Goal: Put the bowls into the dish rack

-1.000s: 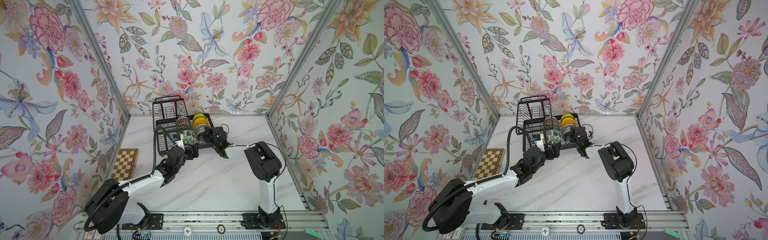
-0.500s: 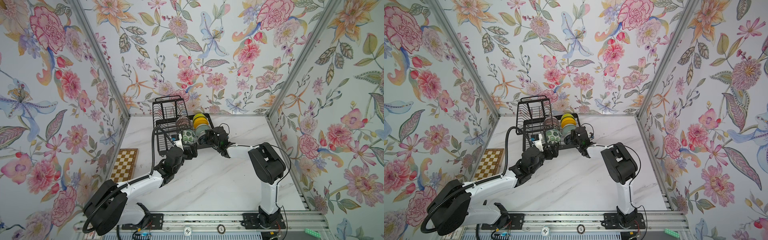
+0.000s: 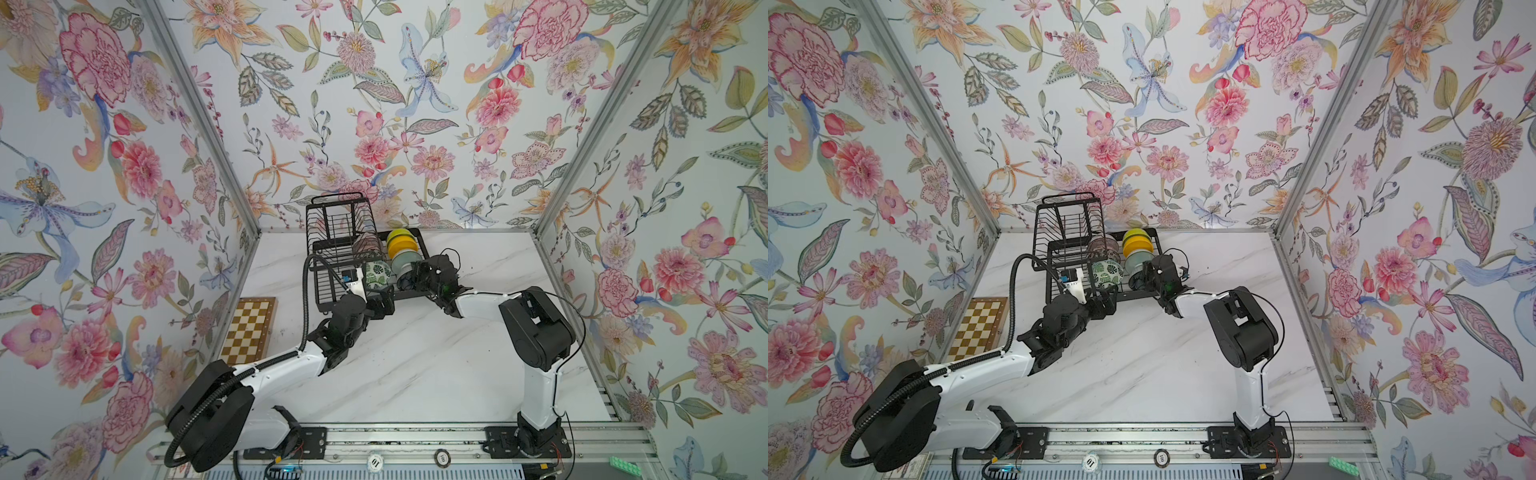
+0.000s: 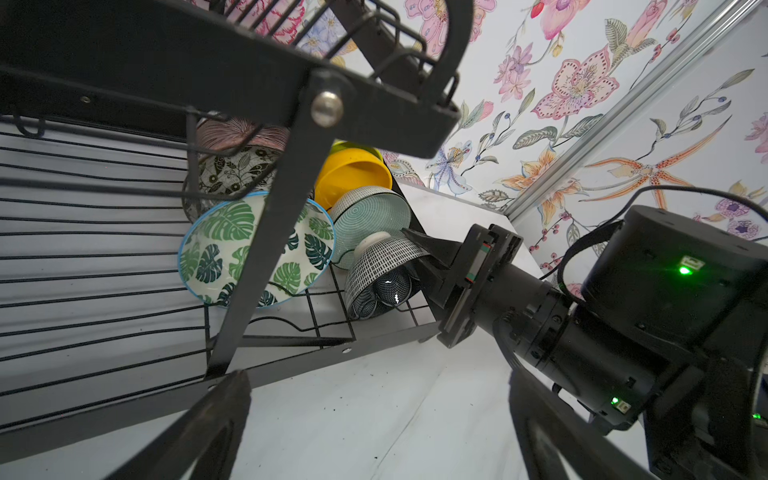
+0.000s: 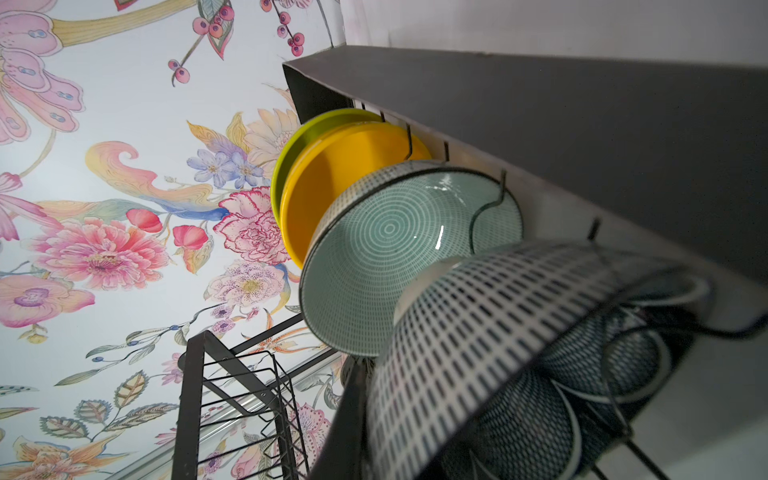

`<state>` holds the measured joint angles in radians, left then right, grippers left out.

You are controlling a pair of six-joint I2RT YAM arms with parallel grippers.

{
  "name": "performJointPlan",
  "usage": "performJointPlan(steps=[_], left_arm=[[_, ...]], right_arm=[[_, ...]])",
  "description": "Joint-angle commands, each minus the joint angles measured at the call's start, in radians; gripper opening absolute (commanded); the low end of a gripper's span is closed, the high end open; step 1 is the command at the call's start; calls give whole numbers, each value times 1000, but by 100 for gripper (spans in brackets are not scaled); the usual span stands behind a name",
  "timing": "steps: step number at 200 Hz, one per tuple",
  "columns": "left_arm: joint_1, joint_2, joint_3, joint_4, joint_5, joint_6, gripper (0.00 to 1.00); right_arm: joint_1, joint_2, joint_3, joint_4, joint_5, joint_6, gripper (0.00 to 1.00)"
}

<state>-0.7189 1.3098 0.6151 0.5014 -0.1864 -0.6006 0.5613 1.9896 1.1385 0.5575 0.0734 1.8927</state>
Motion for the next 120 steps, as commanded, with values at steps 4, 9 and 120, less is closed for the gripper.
performJointPlan(steps=[4,9,120], left_arm=[[11,-31,-20,15,-1,-8,99],[11,-32,-21,16,-1,-8,99],[11,-26,-17,18,-1,-12,99]], right_arm=[[0,-19,7,-85,-32,-7,15],[2,-19,8,-85,-32,-5,16],[-2,-25,32,-82,-47,-6,42]])
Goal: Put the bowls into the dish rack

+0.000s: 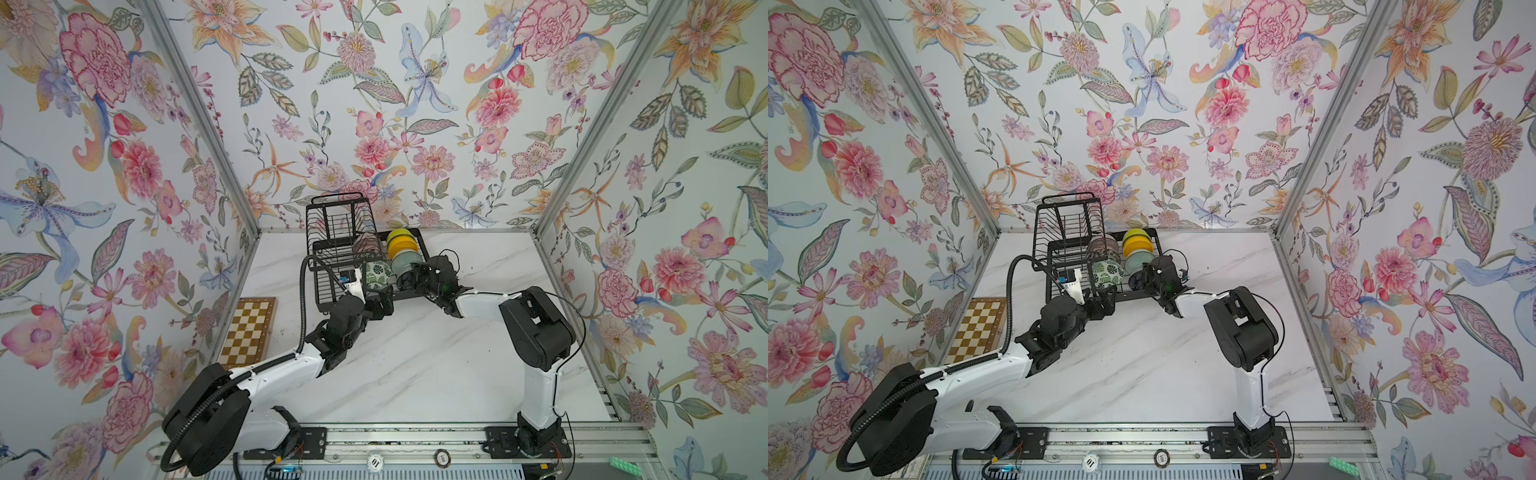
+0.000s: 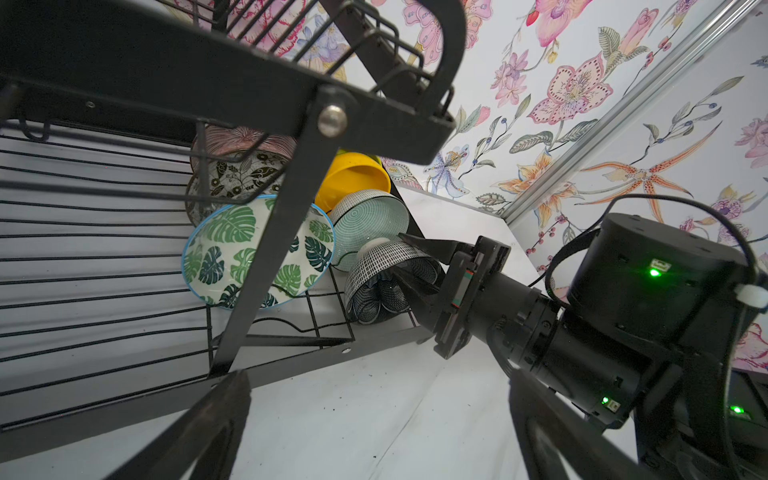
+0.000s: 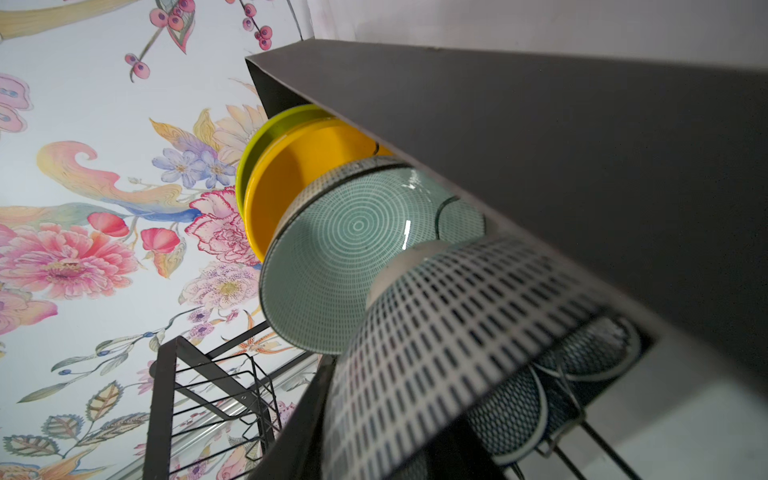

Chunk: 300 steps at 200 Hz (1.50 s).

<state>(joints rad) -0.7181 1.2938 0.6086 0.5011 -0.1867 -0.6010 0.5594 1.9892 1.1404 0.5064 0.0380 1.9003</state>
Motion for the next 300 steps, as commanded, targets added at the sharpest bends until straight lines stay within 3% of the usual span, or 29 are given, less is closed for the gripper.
performJointPlan(steps=[1,35,178,217,243,254,300], left_arm=[[10,-10,-10,18,0,-12,99],[10,-9,-11,18,1,-16,99],[9,-11,-3,8,6,-23,99],[8,-25,-3,-4,3,-22,99],[6,-33,-5,-11,-2,-19,99],[6,-37,-3,-15,-3,-14,99],[5,-54,-2,-37,-7,1,99]], right_arm=[[-1,-24,30,-32,-12,-13,43],[-4,-32,39,-31,-11,-24,51],[-4,-106,23,-56,5,-34,67],[-2,-139,1,-59,17,-33,82],[0,-164,-23,-58,24,-35,86],[4,-179,-33,-68,28,-36,96],[7,-246,-81,-88,41,-52,99]])
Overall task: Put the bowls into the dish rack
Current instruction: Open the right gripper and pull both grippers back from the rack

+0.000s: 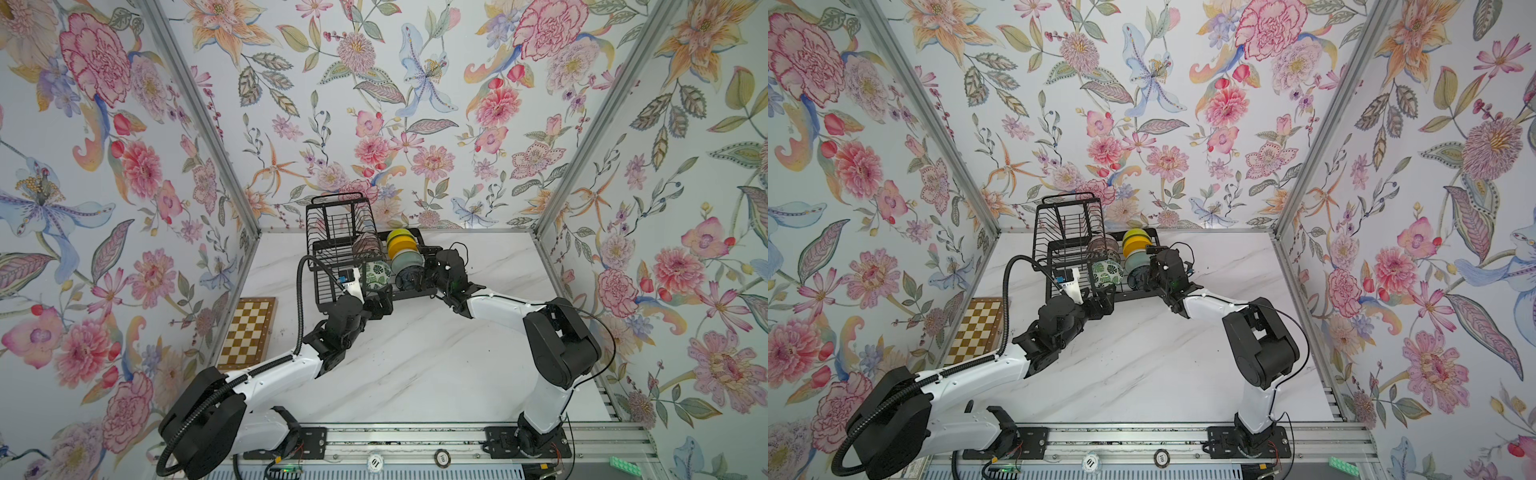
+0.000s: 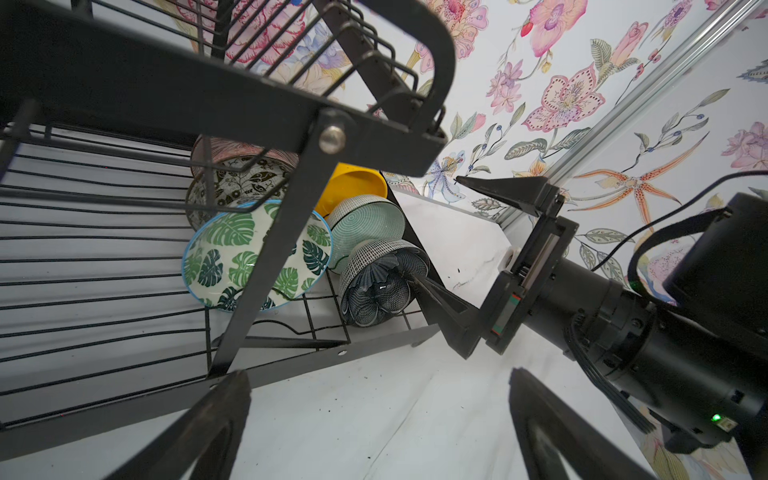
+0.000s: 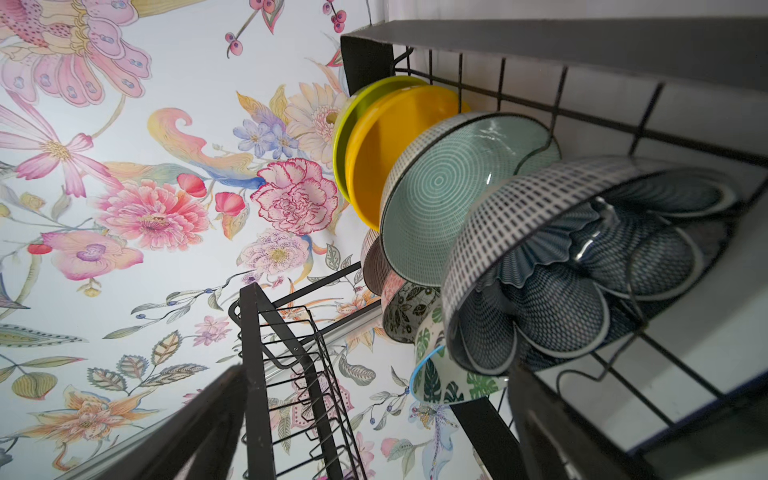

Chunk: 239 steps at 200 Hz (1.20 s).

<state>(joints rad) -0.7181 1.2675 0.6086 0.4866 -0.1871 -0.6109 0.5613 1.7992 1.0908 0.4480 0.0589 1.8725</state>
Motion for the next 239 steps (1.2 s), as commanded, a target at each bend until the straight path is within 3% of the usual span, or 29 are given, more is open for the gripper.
performJointPlan(steps=[1,36,94,125,162,196,221,239], left_arm=[[5,-28,-2,-23,-6,11,99],[6,-49,1,-59,-26,60,99],[40,-153,31,-215,-145,243,99],[158,-220,35,-307,-155,295,99],[375,-313,31,-396,-168,316,99],[547,-318,-35,-330,-330,289,99],[557,-238,-93,-143,-541,341,99],[556,-111,-90,-23,-620,400,99]], right_arm=[[5,-57,-32,-30,20,-25,99],[4,-123,-64,-85,31,-91,98],[-21,-228,-34,-281,47,-374,98],[-91,-292,-28,-357,25,-616,99],[-130,-410,-41,-492,223,-983,99],[-236,-509,-156,-428,336,-1224,98],[-366,-557,-249,-354,339,-1284,99],[-458,-575,-316,-285,340,-1301,99]])
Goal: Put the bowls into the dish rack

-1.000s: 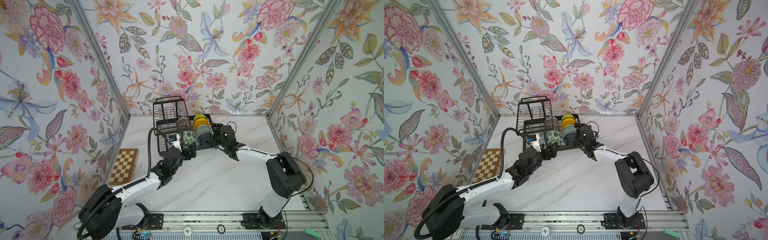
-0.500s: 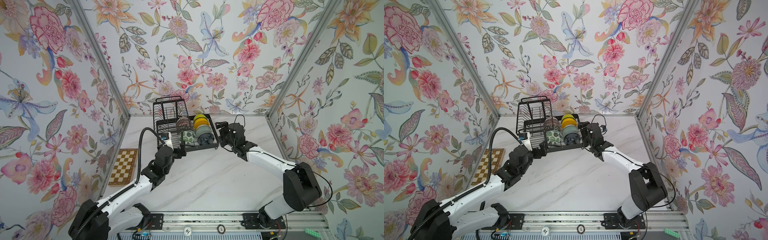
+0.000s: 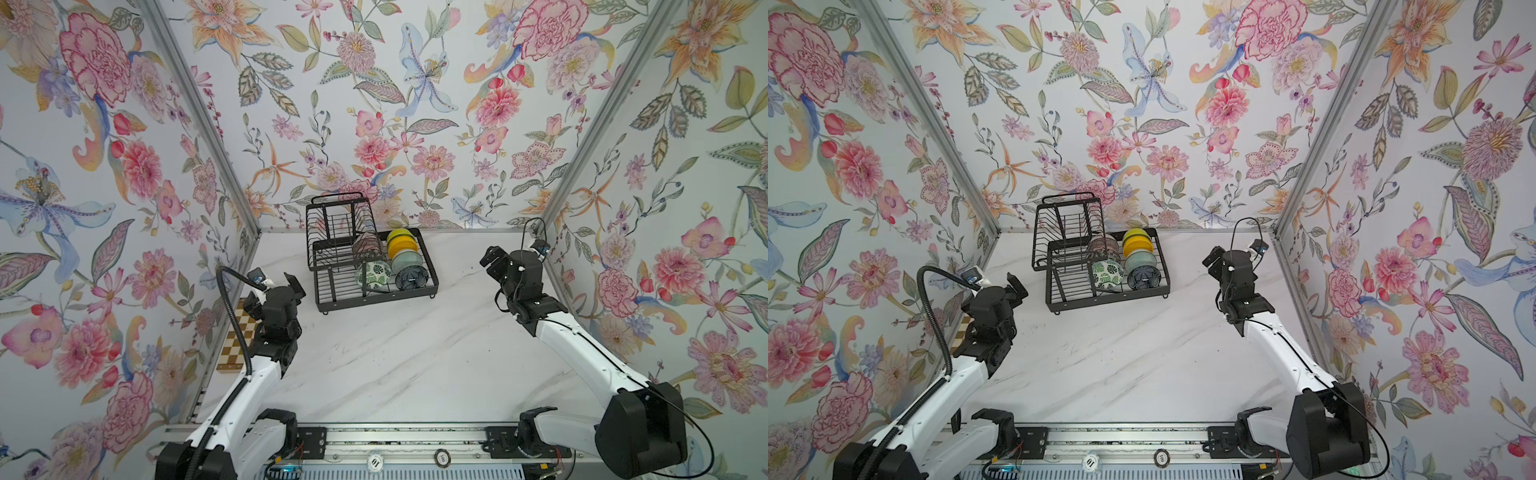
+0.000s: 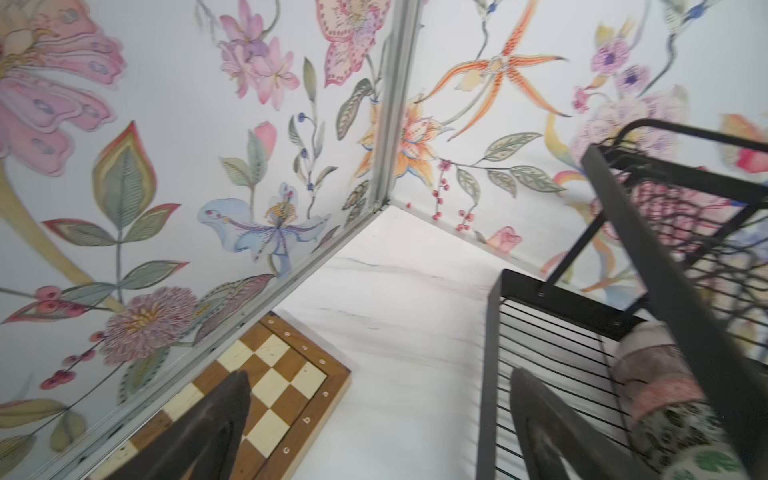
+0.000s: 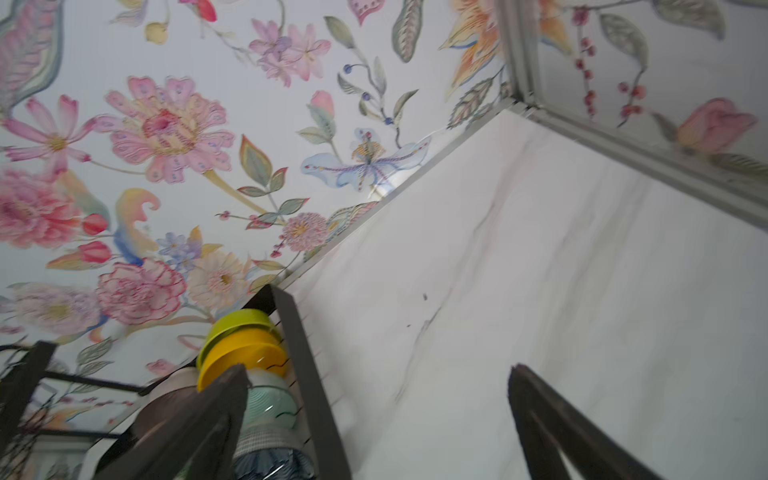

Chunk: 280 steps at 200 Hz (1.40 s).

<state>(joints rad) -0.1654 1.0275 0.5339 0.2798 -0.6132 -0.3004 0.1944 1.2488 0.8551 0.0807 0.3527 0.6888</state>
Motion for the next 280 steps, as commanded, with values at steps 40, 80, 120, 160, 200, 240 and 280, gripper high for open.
performJointPlan(steps=[40,80,120,160,200,240,280], left_arm=[[-26,367,50,227,-299,261,99],[-20,449,-8,396,-177,274,99],[33,568,25,459,-87,309,99],[61,581,28,457,6,289,99],[9,545,-132,747,-20,363,99],[-3,545,-149,789,-11,391,99],[-5,545,-149,789,-10,392,99]], right_arm=[[-181,-69,-257,315,146,-249,99],[-200,-35,-352,423,160,-398,98],[-204,46,-418,570,192,-480,99],[-210,108,-430,646,188,-503,99],[-195,176,-473,765,185,-529,98],[-153,216,-636,1118,221,-582,99],[-139,210,-654,1146,239,-584,99]])
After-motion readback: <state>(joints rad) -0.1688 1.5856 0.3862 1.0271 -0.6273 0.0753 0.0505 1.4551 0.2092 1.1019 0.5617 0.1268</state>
